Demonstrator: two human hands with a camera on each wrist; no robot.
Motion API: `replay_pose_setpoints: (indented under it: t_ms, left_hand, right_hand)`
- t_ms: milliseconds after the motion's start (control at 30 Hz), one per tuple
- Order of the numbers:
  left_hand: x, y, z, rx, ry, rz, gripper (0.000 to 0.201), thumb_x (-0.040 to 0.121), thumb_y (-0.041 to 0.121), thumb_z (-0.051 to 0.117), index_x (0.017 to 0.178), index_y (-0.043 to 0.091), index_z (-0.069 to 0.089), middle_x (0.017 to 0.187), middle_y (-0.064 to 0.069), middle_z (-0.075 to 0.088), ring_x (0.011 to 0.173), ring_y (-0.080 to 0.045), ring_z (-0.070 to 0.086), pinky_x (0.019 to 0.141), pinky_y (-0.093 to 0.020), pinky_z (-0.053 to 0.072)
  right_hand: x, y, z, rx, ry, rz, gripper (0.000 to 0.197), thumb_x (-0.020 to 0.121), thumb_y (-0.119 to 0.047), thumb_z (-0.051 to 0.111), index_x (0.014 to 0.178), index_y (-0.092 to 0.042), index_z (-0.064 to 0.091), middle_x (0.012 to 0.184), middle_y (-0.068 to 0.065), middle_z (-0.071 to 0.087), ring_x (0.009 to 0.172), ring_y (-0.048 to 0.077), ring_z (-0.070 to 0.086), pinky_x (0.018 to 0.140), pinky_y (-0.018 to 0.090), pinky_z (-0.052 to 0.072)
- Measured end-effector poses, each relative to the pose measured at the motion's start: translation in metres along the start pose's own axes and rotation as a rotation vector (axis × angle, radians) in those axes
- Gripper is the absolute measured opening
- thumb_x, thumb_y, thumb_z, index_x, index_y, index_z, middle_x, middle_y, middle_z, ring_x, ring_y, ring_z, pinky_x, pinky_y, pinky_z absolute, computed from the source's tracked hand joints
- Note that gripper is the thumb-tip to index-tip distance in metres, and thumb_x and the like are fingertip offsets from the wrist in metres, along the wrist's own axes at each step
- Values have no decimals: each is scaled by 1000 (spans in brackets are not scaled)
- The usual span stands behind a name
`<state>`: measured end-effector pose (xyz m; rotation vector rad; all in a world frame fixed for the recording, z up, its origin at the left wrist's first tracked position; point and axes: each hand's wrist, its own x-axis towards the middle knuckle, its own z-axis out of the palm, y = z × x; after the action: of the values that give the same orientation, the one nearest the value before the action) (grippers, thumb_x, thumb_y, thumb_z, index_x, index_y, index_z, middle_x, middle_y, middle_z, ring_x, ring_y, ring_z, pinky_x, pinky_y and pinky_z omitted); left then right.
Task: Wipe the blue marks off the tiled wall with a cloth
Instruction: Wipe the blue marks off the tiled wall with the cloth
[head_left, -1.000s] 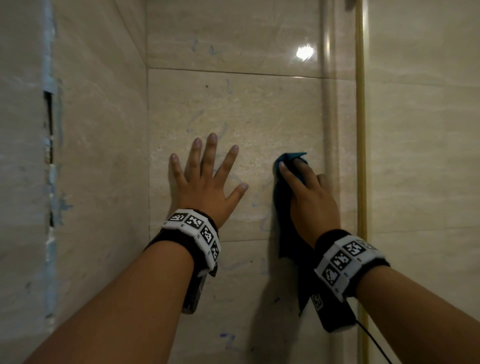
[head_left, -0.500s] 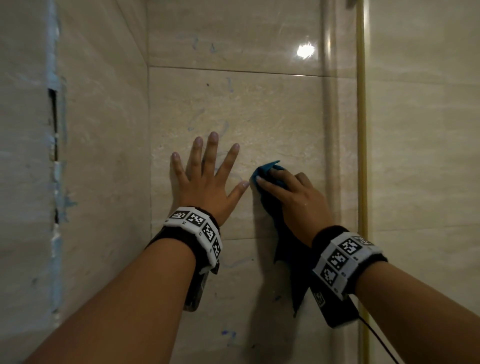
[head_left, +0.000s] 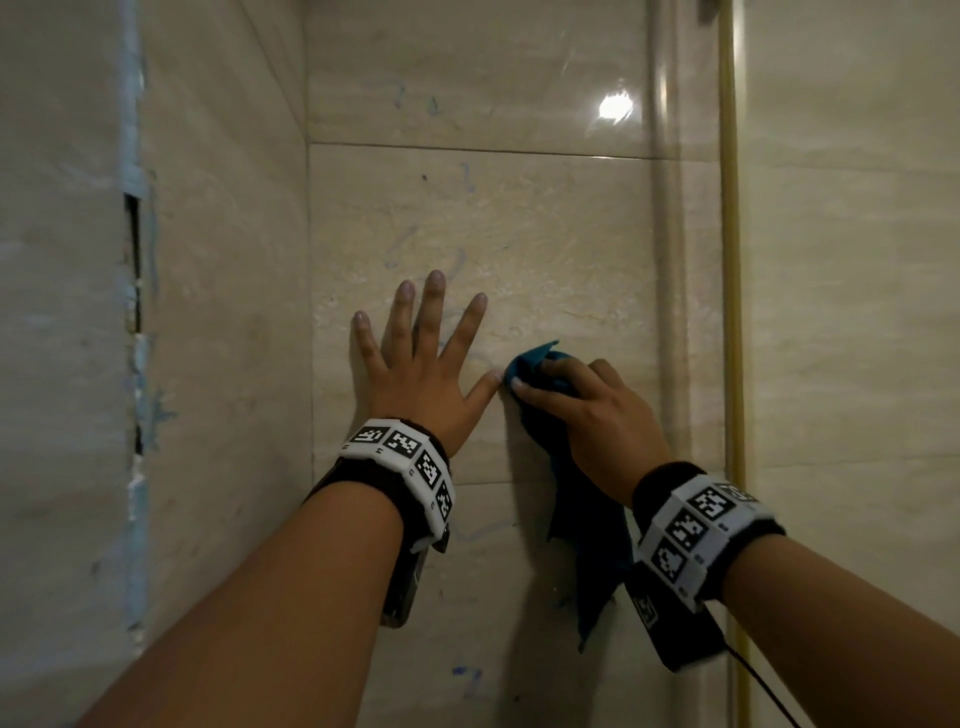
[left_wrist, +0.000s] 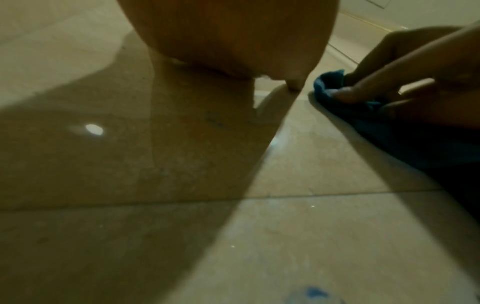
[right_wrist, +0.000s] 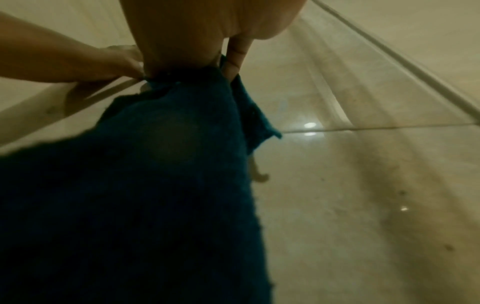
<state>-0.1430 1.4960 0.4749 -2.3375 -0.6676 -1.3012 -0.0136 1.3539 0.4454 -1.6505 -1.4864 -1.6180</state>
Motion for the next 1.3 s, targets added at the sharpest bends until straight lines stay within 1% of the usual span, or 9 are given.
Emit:
replay_pose_setpoints:
  t_ms: [133,400,533,633,767,900,1000,1100,1300]
  left_hand:
    - [0,1,-2,-10,-21,-4,71,90,66,11,142,40,-29,149,2,-41,140,-24,-32,112,-61,-10]
    - [1,-1,2,-9,-5,5,71,87,70,4,141,41,-31,150,2,-41,141,-25,-31,112,-61,-11]
    - [1,-2,4,-4,36,5,73,77,69,-12,142,41,-29,152,2,-36,141,-24,-29,108,-60,-13]
    - [1,-1,4,0,22,2,73,75,69,-14,140,42,-32,151,2,-38,140,-24,-31,107,-59,-15]
    - [1,-3,6,-14,24,7,72,75,69,-15,138,42,-35,150,2,-39,140,-23,-31,108,-60,-15]
    - [1,-1,2,-8,9,6,70,80,71,-10,139,41,-34,150,2,-41,140,-24,-32,109,-60,-14]
    - [0,-1,3,-4,-1,4,70,84,70,-3,140,40,-33,149,2,-42,140,-24,-33,111,-61,-12]
    - [2,-2,6,-4,36,8,72,78,70,-13,140,40,-34,149,2,-42,139,-24,-33,108,-60,-15]
    - [2,-2,9,-15,60,10,73,76,69,-12,141,41,-30,152,2,-36,140,-23,-30,107,-59,-15]
  right_hand:
    - [-15,2,-2,-38,-44,-93,44,86,-25,35,112,-26,70,105,8,66,82,20,41,54,29,48]
    - [-22,10,1,-78,-53,-104,46,84,-17,45,127,-23,60,117,12,58,86,25,42,54,37,53]
    - [2,16,-6,-80,-33,72,64,72,0,71,132,-19,55,127,19,53,83,37,54,58,43,54]
    - [21,22,-15,-93,-45,191,64,79,4,63,138,-17,49,137,22,46,95,44,52,67,49,53]
    - [29,33,-27,-94,-116,420,66,92,1,44,149,-28,27,154,9,21,121,37,32,82,46,46]
    - [13,31,-29,-51,-123,586,74,88,9,39,150,-28,22,156,8,14,123,37,27,87,44,42]
    - [-8,19,-19,-40,-104,645,76,83,13,38,149,-23,24,153,14,18,115,41,30,88,46,39]
    - [-30,6,-3,12,-12,591,78,73,20,44,144,-12,38,143,27,33,104,43,34,83,56,42]
    - [-33,-3,6,44,-2,480,78,73,17,52,144,-13,39,138,26,40,101,34,31,80,54,46]
